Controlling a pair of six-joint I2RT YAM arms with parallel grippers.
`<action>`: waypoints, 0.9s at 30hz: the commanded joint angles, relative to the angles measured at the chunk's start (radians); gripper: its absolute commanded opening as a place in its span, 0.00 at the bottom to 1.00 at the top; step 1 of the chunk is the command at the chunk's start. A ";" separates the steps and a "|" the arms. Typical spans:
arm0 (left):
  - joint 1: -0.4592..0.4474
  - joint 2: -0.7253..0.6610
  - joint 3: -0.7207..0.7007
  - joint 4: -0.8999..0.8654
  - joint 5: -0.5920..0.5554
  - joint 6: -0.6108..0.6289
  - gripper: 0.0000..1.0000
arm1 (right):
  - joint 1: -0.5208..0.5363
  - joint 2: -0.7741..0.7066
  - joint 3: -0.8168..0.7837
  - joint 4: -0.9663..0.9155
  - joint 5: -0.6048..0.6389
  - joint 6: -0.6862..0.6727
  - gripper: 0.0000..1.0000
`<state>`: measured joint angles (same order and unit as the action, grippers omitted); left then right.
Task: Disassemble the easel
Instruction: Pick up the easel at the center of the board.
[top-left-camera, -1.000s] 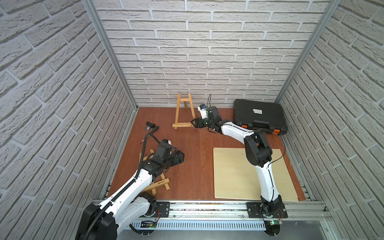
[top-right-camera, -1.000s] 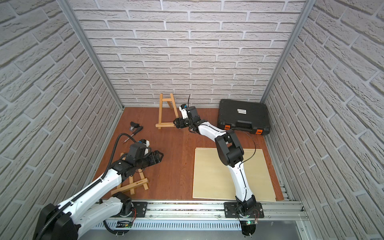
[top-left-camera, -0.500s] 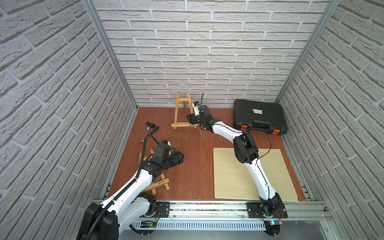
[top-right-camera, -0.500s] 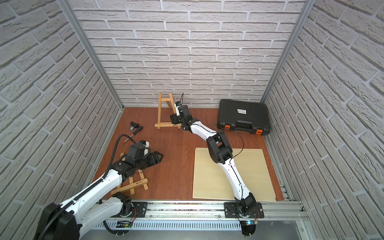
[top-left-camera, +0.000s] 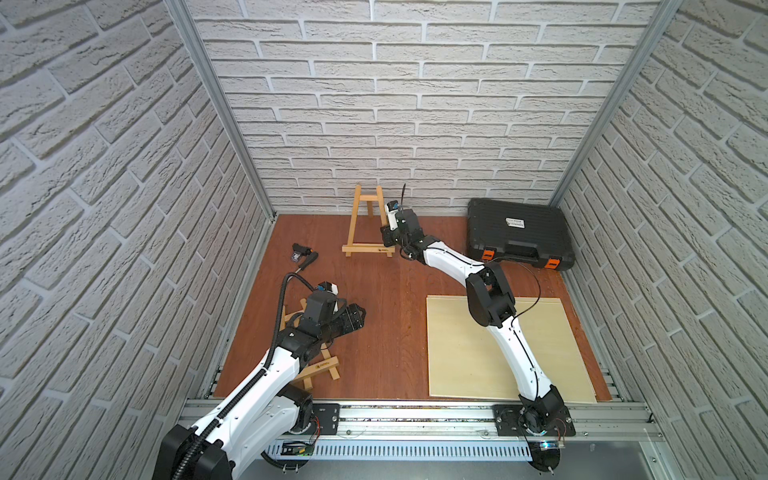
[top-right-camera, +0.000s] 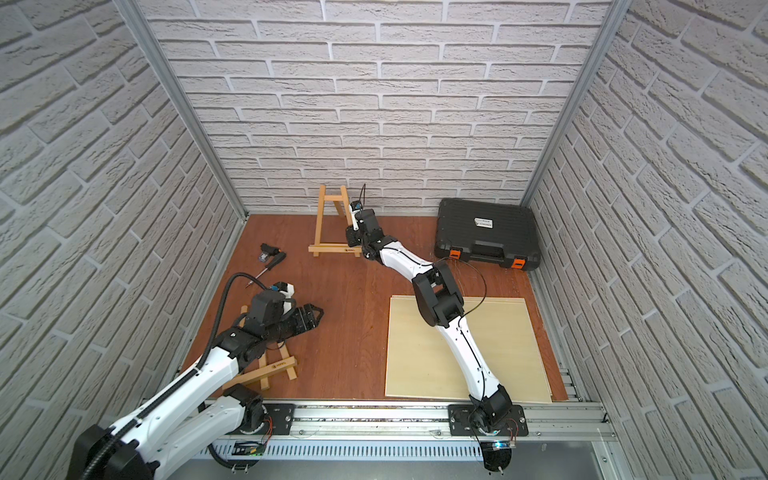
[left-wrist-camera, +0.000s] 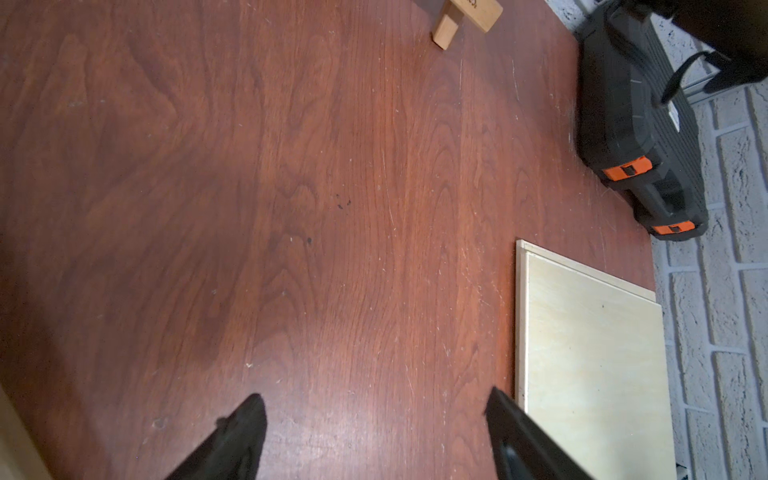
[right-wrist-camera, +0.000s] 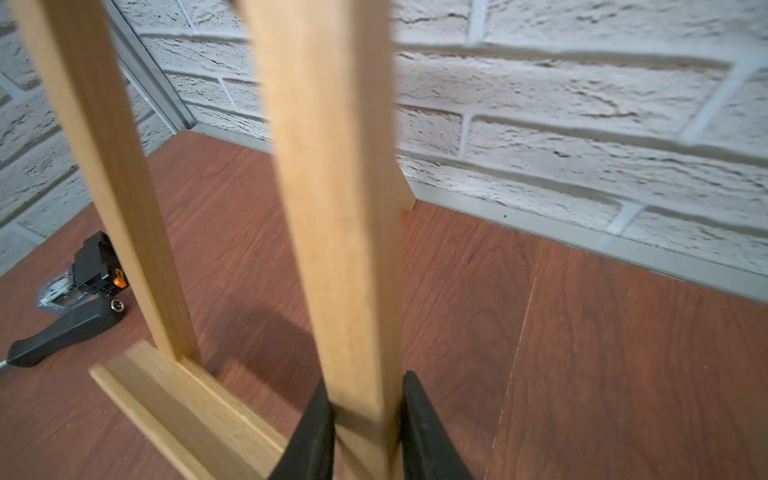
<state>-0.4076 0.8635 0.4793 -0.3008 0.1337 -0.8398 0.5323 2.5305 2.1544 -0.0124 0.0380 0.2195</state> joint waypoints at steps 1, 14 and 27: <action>0.007 -0.018 -0.014 -0.011 -0.014 -0.002 0.83 | 0.008 0.016 0.018 -0.003 0.013 -0.036 0.18; 0.051 -0.052 0.031 -0.046 -0.022 0.018 0.84 | 0.017 -0.207 -0.278 0.106 -0.023 -0.123 0.06; 0.295 0.057 0.155 0.046 0.128 0.096 0.84 | 0.017 -0.591 -0.658 0.100 -0.125 -0.155 0.06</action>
<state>-0.1558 0.9012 0.6044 -0.3141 0.2047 -0.7792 0.5411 2.0579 1.5303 0.0212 -0.0326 0.0593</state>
